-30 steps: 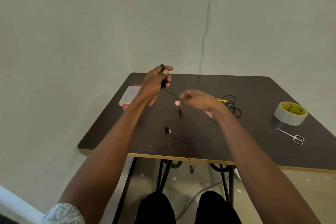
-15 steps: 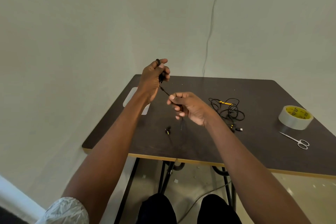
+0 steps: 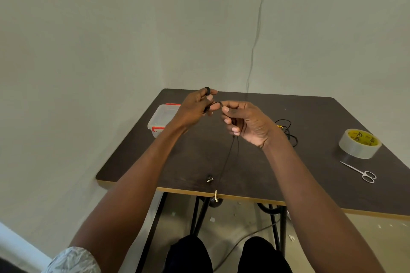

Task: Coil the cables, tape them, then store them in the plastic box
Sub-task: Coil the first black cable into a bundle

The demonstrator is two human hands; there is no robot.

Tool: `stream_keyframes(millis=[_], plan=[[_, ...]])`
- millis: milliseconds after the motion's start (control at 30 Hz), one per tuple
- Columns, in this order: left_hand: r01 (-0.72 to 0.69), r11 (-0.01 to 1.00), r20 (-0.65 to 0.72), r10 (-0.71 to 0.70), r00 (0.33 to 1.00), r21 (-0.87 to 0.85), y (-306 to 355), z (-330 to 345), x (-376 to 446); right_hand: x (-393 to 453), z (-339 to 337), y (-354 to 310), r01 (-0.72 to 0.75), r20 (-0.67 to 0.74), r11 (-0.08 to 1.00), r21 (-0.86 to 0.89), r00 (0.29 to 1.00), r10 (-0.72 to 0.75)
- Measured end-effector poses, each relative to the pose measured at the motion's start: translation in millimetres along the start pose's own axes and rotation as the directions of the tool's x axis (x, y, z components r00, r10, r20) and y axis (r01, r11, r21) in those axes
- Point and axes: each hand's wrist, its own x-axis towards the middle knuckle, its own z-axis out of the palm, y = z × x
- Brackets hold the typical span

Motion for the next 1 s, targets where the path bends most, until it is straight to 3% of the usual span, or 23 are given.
stream_keyframes(millis=[1000], plan=[[0.101, 0.993, 0.012, -0.100, 0.995, -0.063, -2.8, 8.3, 0.2, -1.0, -19.8, -24.3, 0.075, -0.087, 0.994, -0.078, 0.993, -0.082]])
